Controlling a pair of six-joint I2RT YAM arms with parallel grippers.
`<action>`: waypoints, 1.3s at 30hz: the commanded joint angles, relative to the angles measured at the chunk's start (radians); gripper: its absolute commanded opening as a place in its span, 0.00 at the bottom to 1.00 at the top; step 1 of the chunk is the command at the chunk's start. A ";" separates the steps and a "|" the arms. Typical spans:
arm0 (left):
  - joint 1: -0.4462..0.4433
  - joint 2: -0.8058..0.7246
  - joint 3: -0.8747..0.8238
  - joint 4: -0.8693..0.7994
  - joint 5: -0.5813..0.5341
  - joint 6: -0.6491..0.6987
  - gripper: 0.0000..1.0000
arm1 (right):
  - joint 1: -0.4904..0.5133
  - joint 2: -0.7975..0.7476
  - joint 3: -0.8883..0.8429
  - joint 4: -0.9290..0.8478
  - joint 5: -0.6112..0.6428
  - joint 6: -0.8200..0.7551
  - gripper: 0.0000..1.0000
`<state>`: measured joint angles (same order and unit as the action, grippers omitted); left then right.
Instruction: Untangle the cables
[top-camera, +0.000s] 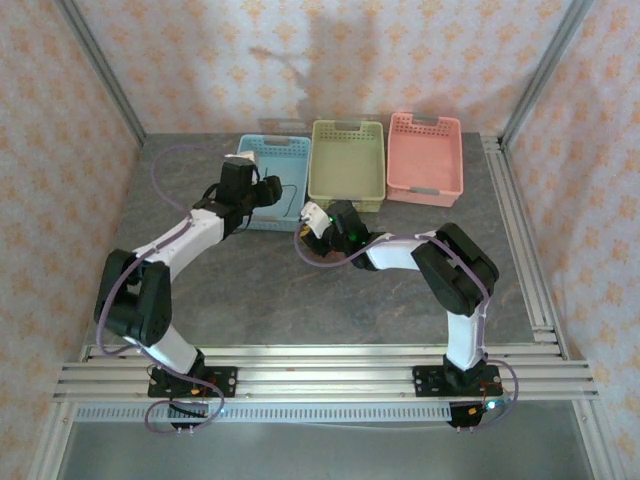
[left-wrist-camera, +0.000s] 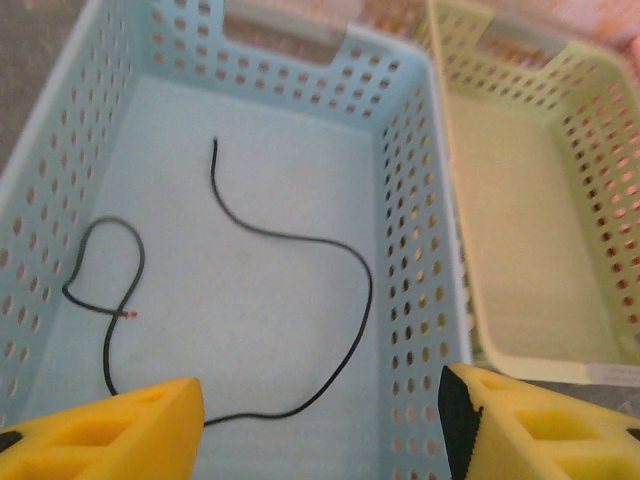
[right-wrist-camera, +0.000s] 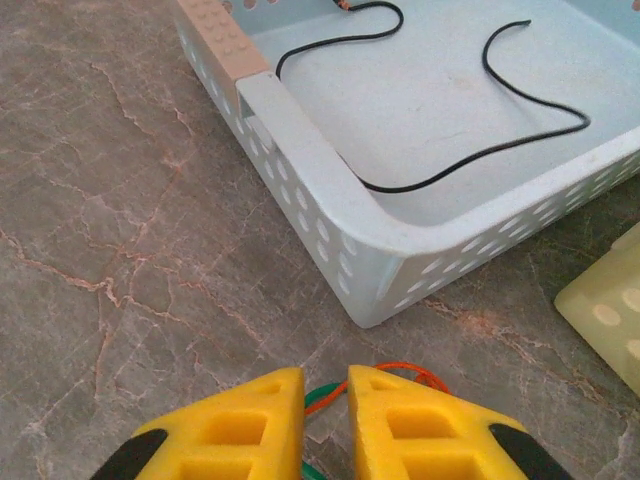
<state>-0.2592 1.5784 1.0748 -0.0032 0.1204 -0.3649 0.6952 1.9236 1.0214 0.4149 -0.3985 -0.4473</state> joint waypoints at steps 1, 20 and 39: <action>0.012 -0.070 -0.082 0.115 -0.005 0.017 0.62 | 0.007 0.011 0.019 -0.003 0.007 -0.012 0.19; -0.021 -0.319 -0.415 0.245 0.110 -0.144 0.61 | 0.004 -0.177 -0.120 0.181 0.123 0.205 0.37; -0.144 -0.282 -0.336 0.126 -0.011 -0.040 0.60 | -0.124 -0.141 -0.028 -0.111 0.129 0.493 0.29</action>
<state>-0.3935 1.2922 0.7082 0.1459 0.1448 -0.4355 0.5713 1.7561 0.9306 0.4000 -0.2611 0.0181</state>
